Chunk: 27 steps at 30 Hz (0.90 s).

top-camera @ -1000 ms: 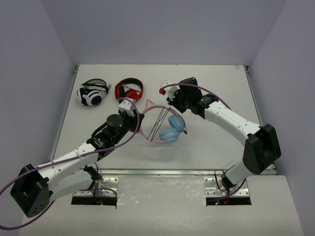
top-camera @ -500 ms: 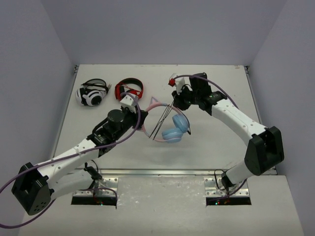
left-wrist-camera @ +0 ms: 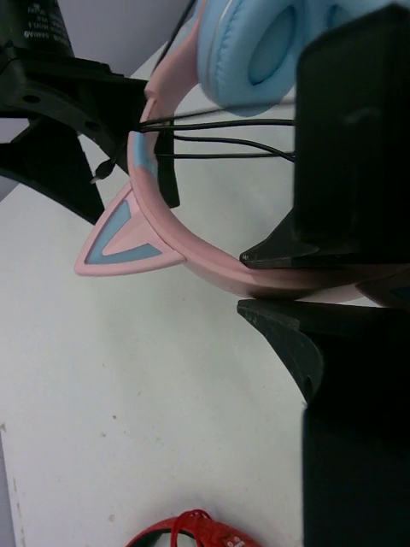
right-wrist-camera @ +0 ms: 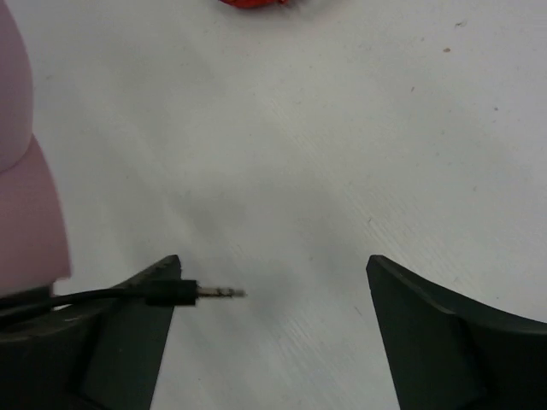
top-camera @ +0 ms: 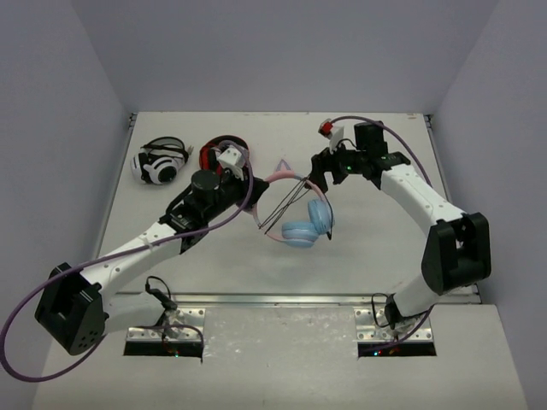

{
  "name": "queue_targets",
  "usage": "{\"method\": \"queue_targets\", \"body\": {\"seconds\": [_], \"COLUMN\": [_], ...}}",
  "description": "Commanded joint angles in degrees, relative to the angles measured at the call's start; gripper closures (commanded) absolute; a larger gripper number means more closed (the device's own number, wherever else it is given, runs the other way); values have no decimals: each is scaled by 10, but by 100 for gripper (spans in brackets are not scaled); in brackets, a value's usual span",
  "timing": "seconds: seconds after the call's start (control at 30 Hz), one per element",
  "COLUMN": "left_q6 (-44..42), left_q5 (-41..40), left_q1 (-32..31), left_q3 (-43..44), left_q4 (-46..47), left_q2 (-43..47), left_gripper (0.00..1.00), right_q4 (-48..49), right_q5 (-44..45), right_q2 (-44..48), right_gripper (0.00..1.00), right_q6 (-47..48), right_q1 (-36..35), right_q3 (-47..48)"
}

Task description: Wrap the headphones

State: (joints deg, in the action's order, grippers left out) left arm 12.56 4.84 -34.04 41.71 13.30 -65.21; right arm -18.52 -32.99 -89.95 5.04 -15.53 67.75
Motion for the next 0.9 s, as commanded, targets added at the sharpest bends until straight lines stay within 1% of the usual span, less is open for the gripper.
{"method": "queue_targets", "body": {"seconds": [0.0,0.07,0.2,0.27,0.33,0.4,0.43,0.47,0.5,0.53,0.57,0.63,0.7,0.73,0.83,0.87], "left_q6": [37,49,81,76,58,40,27,19,7,-29,-48,-93,-106,-122,-219,-242], "left_q5": [89,117,183,187,190,198,213,253,270,281,286,300,349,390,438,438], "left_q1": [18,29,80,91,100,114,124,132,146,151,157,168,196,207,228,230], "left_q3": [54,65,83,95,109,136,150,163,175,197,205,216,229,232,265,284], "left_q4": [117,130,140,133,125,94,82,58,41,27,-7,-32,-49,-53,-119,-175], "left_q2": [-9,-18,-47,-58,-63,-78,-88,-107,-115,-123,-134,-144,-162,-169,-204,-220], "left_gripper": [100,100,100,100,100,100,100,100,100,100,100,100,100,100,100,99], "right_q4": [20,18,18,17,10,2,-12,-22,-31,-43,-44,-46,-57,-67,-78,-81], "right_q5": [-55,-66,-60,-57,-26,10,57,80,99,113,119,128,151,151,148,143], "right_q2": [-19,-31,-65,-77,-91,-101,-105,-112,-114,-111,-98,-76,-41,-30,24,48], "right_gripper": [1,1,1,1,1,1,1,1,1,1,1,1,1,1,1,1], "right_q6": [-34,-65,-108,-120,-129,-151,-164,-193,-210,-226,-249,-260,-262,-262,-251,-243], "right_q1": [27,42,72,79,82,89,93,103,110,118,135,144,147,147,148,148], "right_q3": [22,27,29,30,33,41,47,59,63,65,59,49,43,42,33,33]}}
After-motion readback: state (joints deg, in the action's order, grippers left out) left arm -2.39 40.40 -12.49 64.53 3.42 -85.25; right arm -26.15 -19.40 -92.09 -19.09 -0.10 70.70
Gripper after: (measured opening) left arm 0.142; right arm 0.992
